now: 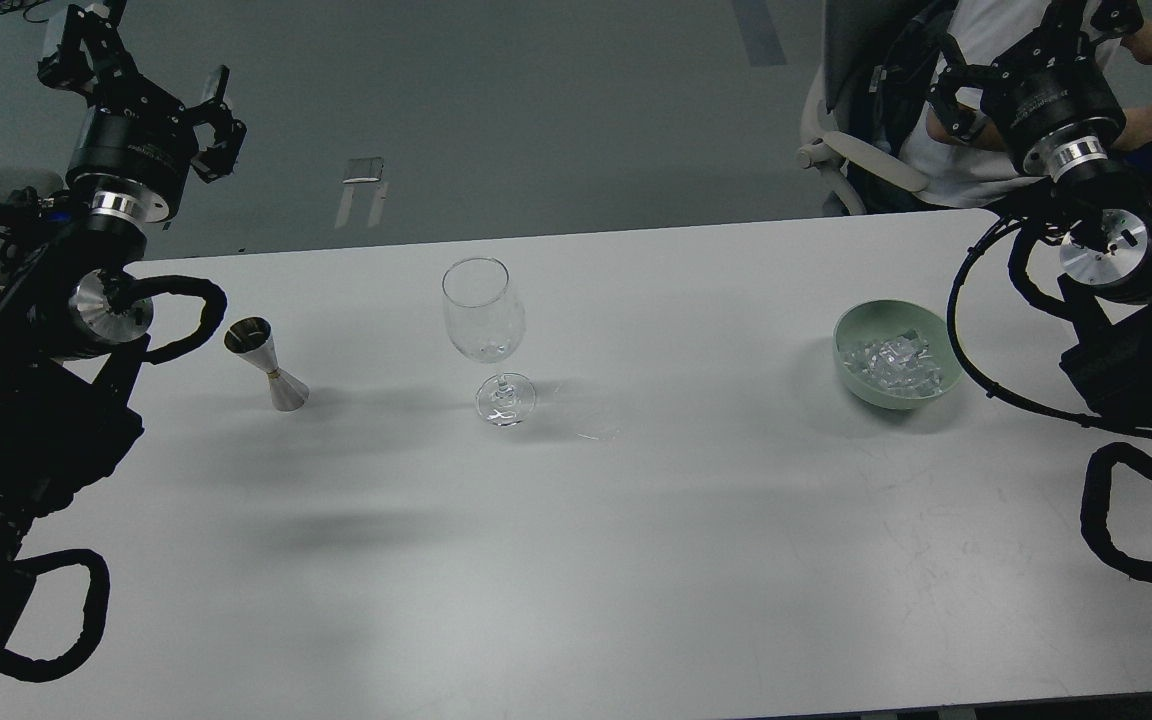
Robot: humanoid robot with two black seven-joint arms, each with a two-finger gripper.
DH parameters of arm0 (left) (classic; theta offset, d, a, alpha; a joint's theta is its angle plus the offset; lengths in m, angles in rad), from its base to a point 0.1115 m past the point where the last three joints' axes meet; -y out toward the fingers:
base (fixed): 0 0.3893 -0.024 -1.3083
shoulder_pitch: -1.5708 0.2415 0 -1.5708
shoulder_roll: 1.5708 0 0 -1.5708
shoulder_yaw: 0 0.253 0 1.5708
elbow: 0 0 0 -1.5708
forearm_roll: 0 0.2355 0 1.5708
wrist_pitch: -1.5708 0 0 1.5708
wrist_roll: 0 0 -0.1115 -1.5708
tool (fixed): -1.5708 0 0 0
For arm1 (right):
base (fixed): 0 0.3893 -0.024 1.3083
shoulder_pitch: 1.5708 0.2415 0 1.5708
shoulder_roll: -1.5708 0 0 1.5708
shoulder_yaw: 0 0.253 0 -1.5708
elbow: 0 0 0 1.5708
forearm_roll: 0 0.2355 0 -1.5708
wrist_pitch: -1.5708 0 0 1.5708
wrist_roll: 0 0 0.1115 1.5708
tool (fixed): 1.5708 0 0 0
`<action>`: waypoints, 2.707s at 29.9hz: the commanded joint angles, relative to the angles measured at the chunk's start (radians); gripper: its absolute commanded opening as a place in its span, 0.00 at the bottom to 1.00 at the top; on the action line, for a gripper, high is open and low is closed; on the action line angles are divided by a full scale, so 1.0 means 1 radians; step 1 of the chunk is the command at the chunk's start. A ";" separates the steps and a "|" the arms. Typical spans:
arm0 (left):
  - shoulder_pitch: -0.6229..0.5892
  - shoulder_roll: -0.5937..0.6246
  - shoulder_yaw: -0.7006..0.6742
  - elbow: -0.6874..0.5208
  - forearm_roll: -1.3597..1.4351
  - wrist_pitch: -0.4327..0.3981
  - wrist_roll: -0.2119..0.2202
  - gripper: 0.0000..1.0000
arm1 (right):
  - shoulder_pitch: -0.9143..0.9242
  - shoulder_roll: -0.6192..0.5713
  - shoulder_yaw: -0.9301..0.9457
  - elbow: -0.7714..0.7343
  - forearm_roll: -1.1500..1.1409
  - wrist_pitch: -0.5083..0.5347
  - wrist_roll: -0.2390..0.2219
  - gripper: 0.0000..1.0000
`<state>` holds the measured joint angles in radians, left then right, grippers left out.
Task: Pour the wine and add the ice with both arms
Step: 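Move the left gripper down and back toward the metal jigger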
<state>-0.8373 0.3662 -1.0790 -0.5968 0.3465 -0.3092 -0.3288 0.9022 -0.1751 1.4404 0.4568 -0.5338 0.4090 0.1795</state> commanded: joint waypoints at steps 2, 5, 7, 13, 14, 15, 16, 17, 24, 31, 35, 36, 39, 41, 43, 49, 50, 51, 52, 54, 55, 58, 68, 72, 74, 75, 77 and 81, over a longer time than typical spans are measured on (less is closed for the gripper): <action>0.000 -0.010 0.002 0.003 0.002 0.030 -0.009 0.98 | -0.006 -0.001 0.000 0.008 0.000 0.001 0.000 1.00; 0.000 -0.012 0.002 0.011 0.002 0.033 -0.006 0.98 | -0.009 -0.001 0.000 0.010 0.000 0.001 0.000 1.00; -0.006 -0.012 0.002 0.012 0.002 0.036 -0.003 0.98 | -0.009 -0.001 0.000 0.008 0.000 0.001 0.000 1.00; -0.014 -0.013 -0.001 0.023 -0.003 0.032 -0.027 0.98 | -0.006 -0.001 0.002 0.010 0.000 -0.007 0.000 1.00; -0.014 -0.013 -0.001 0.023 -0.003 0.025 -0.032 0.98 | -0.006 -0.003 0.002 0.010 0.000 -0.007 0.000 1.00; -0.014 -0.012 0.001 0.023 0.000 0.015 -0.039 0.98 | -0.006 -0.003 0.002 0.010 0.000 -0.007 0.000 1.00; -0.014 -0.010 0.001 0.023 0.000 0.006 -0.039 0.98 | -0.006 -0.004 0.002 0.010 0.000 -0.007 0.000 1.00; -0.014 -0.010 0.001 0.023 -0.003 -0.005 -0.039 0.98 | -0.006 -0.004 0.002 0.008 0.000 -0.007 0.000 1.00; -0.013 -0.049 0.002 0.023 0.000 0.001 -0.035 0.98 | 0.000 0.020 -0.014 -0.003 -0.008 -0.010 0.000 1.00; -0.020 -0.066 0.002 0.022 0.005 0.071 -0.009 0.98 | 0.057 0.048 -0.098 -0.007 -0.003 -0.094 0.003 1.00; -0.048 -0.064 0.001 0.020 0.000 0.068 0.007 0.98 | 0.081 0.075 -0.094 -0.007 0.000 -0.107 0.003 1.00; -0.048 -0.064 0.001 0.020 -0.001 0.067 0.005 0.98 | 0.083 0.075 -0.094 -0.006 0.000 -0.108 0.003 1.00; -0.049 -0.062 0.001 0.017 -0.001 0.067 0.001 0.98 | 0.084 0.074 -0.095 -0.006 0.000 -0.108 0.001 1.00; -0.045 -0.058 0.001 0.011 -0.003 0.067 -0.001 0.98 | 0.078 0.072 -0.095 -0.004 0.001 -0.105 0.001 1.00; -0.042 -0.055 0.001 0.006 -0.003 0.065 0.001 0.98 | 0.075 0.072 -0.095 -0.001 0.001 -0.104 0.001 1.00; -0.010 -0.046 0.030 -0.070 -0.003 0.061 0.007 0.98 | 0.050 0.072 -0.094 0.010 0.001 -0.096 0.001 1.00; 0.012 -0.040 0.028 -0.122 -0.004 0.064 0.005 0.98 | 0.049 0.071 -0.094 0.011 0.001 -0.095 0.001 1.00; 0.027 -0.035 0.019 -0.148 -0.006 0.065 0.005 0.98 | 0.049 0.069 -0.094 0.011 0.001 -0.093 0.001 1.00; 0.059 -0.026 0.010 -0.194 -0.017 0.068 0.005 0.98 | 0.047 0.069 -0.095 0.011 0.001 -0.090 0.001 1.00; 0.095 -0.009 0.008 -0.253 -0.078 0.081 0.005 0.98 | 0.044 0.068 -0.095 0.011 0.001 -0.078 0.001 1.00; 0.110 0.016 0.010 -0.285 -0.131 0.094 0.005 0.98 | 0.040 0.068 -0.094 0.014 0.001 -0.065 0.001 1.00; 0.135 0.100 0.016 -0.351 -0.223 0.113 0.007 0.98 | 0.027 0.065 -0.092 0.016 0.001 -0.058 0.001 1.00; 0.365 0.289 -0.082 -0.732 -0.396 0.248 0.007 0.98 | -0.003 0.058 -0.095 0.016 0.001 -0.056 0.008 1.00; 0.605 0.297 -0.218 -0.943 -0.438 0.284 0.037 0.98 | -0.005 0.058 -0.095 0.016 0.001 -0.056 0.008 1.00; 0.679 0.286 -0.258 -0.994 -0.440 0.300 0.063 0.98 | -0.011 0.057 -0.094 0.016 0.001 -0.056 0.008 1.00; 0.745 0.271 -0.286 -1.043 -0.440 0.315 0.074 0.98 | -0.015 0.057 -0.092 0.016 0.001 -0.056 0.008 1.00; 0.824 0.246 -0.324 -1.099 -0.439 0.341 0.079 0.98 | -0.019 0.055 -0.094 0.016 0.001 -0.056 0.008 1.00; 0.946 0.212 -0.349 -1.161 -0.437 0.395 0.076 0.98 | -0.029 0.048 -0.092 0.016 0.001 -0.056 0.008 1.00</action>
<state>0.0341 0.6005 -1.4118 -1.7168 -0.0927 0.0523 -0.2510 0.8781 -0.1243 1.3471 0.4726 -0.5323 0.3530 0.1875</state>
